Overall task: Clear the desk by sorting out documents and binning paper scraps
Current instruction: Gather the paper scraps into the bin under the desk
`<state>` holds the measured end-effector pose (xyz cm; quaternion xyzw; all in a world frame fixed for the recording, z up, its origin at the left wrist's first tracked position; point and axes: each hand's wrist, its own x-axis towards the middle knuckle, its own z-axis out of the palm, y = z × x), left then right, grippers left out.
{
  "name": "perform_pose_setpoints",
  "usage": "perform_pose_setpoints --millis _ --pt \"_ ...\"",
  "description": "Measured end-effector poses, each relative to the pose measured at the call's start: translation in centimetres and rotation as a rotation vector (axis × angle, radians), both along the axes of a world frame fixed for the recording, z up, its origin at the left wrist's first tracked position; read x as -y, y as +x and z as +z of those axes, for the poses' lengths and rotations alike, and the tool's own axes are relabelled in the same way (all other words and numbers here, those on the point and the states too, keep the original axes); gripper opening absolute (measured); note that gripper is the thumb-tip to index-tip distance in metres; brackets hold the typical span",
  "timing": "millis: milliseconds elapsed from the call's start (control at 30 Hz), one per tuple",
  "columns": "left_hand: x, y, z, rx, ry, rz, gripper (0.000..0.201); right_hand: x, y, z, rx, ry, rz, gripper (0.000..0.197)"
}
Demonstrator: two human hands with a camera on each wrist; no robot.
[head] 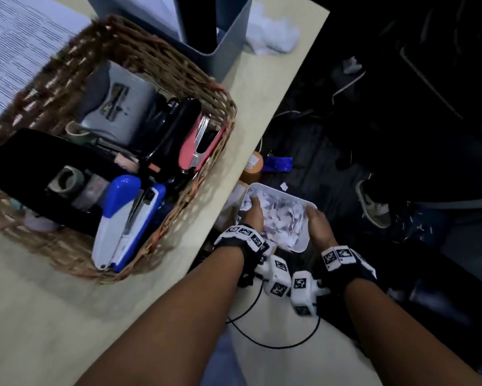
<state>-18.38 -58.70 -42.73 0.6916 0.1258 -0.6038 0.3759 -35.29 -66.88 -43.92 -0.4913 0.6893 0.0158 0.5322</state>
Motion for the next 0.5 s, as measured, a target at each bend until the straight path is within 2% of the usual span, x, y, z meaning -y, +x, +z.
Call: perform_pose_setpoints --millis 67,100,200,267,367,500 --pt "-0.6 0.3 3.9 0.002 -0.065 -0.101 0.072 -0.7 0.8 3.5 -0.041 0.009 0.027 0.077" --pt "-1.0 0.5 5.5 0.018 -0.097 -0.185 0.065 -1.4 1.7 5.9 -0.021 0.011 0.027 0.069" --pt "-3.0 0.9 11.7 0.054 -0.209 -0.438 0.052 -3.4 4.7 12.3 0.127 0.006 -0.012 0.019" --pt "-5.6 1.8 16.1 0.117 -0.283 -0.632 0.041 -5.3 6.8 15.7 0.18 -0.045 0.051 0.016" --pt "-11.2 3.7 20.8 0.08 -0.358 -0.728 0.035 -9.1 9.7 19.9 0.188 -0.107 0.294 0.016" --pt "-21.2 7.6 24.2 0.064 -0.383 -0.646 0.024 -15.0 13.7 23.7 0.172 -0.106 0.784 0.018"
